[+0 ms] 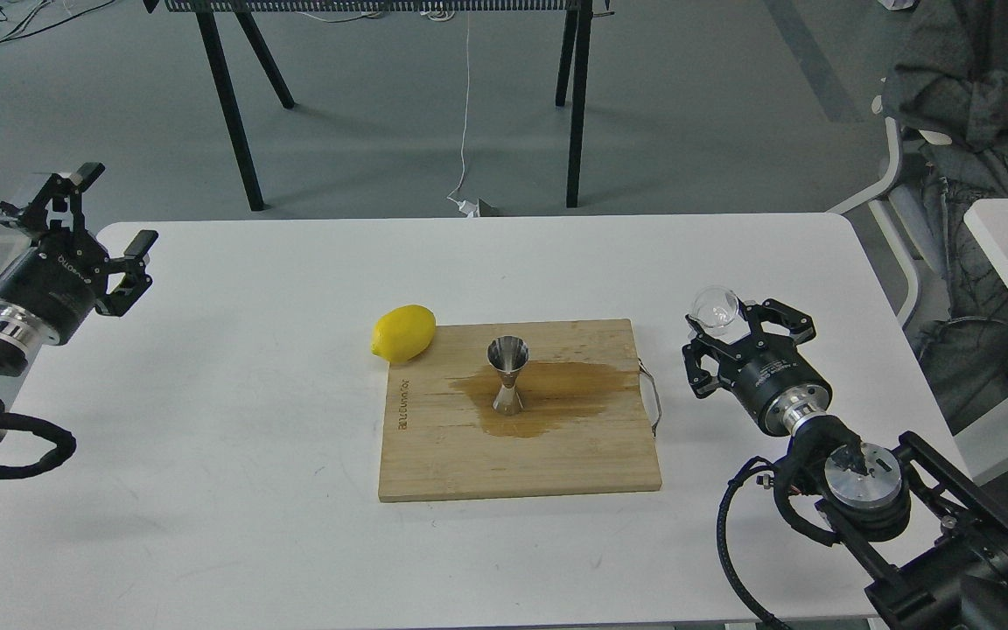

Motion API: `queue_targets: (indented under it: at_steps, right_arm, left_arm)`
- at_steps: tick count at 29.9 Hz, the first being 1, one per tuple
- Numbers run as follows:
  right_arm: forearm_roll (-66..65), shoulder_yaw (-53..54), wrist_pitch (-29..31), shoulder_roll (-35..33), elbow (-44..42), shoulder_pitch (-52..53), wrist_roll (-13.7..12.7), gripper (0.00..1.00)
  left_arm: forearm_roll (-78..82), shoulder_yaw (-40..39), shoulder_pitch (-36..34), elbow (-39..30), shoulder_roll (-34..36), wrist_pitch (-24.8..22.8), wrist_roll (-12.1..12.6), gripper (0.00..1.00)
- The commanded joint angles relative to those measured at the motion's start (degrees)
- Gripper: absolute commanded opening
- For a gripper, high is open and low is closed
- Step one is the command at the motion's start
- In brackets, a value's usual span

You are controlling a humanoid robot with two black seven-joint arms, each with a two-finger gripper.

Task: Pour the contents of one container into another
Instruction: 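Lift the glass with the right gripper and move it above the jigger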

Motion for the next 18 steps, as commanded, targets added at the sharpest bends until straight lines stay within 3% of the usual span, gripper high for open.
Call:
queue_targets:
  at_steps: [1,18]
  right_arm:
    - [-3.7,-2.8,0.0,0.0,0.4,3.7,-0.8,0.40]
    - [-18.9,-16.9,0.1,0.3,0.4,15.5,-1.9,0.40]
  left_arm:
    - [-0.1,-0.3,-0.1,0.0,-0.1,0.0,0.0,1.00]
    - [-0.1,-0.3,0.1,0.0,-0.2,0.0,0.0,1.00]
